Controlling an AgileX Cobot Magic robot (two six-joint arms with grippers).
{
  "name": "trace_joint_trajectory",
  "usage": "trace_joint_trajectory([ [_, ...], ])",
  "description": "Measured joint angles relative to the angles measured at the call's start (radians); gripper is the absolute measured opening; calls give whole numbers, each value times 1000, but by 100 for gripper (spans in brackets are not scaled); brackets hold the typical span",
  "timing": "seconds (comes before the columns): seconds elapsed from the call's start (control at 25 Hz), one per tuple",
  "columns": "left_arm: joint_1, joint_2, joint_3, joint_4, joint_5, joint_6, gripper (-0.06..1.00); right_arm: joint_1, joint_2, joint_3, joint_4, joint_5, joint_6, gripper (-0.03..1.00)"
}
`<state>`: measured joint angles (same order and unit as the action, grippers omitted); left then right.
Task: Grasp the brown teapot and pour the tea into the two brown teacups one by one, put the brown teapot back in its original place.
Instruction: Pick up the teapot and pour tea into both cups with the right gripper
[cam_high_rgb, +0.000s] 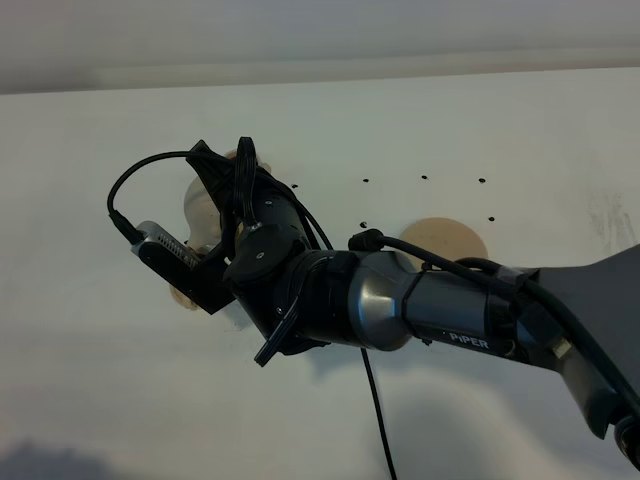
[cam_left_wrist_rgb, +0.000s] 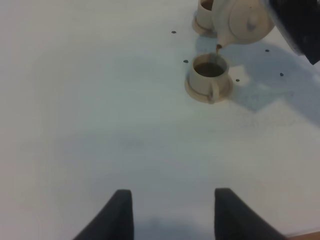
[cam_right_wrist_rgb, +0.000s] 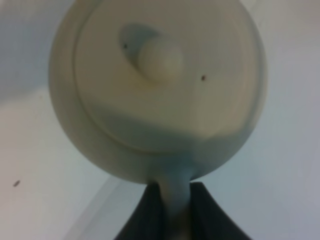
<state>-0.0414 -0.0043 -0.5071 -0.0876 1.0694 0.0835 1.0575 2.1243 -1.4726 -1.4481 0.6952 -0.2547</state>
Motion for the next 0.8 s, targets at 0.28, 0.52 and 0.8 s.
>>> trace_joint_trajectory([
  [0.28,0,0,0,0,0,0,36,0,0,0,-1,0,-2,9],
  [0.52,0,0,0,0,0,0,36,0,0,0,26,-1,2,9],
  [0.8,0,0,0,0,0,0,36,0,0,0,72,-9,114,9],
])
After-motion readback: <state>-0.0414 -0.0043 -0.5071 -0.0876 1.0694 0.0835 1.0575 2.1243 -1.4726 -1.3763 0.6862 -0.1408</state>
